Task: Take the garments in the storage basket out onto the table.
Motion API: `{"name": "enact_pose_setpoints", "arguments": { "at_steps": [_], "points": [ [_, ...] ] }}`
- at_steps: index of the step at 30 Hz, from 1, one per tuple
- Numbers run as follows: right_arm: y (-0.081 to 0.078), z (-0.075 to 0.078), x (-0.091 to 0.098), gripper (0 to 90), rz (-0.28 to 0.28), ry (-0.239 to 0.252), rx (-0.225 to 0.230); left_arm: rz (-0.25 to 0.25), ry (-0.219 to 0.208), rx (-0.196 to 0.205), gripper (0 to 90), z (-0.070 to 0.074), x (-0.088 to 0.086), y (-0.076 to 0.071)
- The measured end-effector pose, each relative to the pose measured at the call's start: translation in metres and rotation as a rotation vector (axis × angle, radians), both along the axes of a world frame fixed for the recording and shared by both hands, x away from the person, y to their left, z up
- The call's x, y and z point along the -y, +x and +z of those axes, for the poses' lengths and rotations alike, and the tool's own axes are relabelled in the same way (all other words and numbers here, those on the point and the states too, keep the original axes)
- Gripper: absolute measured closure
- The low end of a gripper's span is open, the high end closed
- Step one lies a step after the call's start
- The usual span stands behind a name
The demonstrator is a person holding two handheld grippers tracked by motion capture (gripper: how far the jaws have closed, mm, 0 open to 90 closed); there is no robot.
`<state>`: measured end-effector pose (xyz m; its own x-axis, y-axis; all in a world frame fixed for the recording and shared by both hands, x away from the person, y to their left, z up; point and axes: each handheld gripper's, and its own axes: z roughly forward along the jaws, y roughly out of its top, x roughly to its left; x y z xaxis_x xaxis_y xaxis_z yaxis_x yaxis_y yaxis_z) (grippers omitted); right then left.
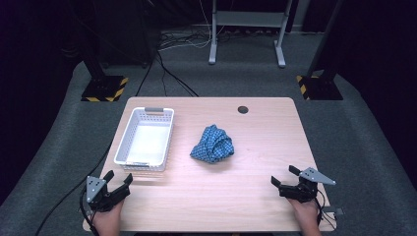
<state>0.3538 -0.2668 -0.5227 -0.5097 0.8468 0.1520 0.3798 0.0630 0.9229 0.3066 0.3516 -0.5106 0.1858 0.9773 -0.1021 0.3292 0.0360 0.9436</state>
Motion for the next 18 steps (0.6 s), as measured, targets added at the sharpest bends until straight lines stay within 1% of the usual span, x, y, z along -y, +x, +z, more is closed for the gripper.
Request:
{"name": "enact_pose_setpoints", "arguments": {
  "at_steps": [7, 18],
  "points": [
    [0.0, 0.0, 0.0, 5.4, 0.0, 0.0, -0.001, 0.002, -0.003, -0.012, 24.7, -0.007, 0.0, -0.001],
    [0.0, 0.0, 0.0, 5.4, 0.001, 0.0, 0.0, 0.001, 0.001, -0.033, 24.7, -0.014, 0.0, -0.001]
  ]
}}
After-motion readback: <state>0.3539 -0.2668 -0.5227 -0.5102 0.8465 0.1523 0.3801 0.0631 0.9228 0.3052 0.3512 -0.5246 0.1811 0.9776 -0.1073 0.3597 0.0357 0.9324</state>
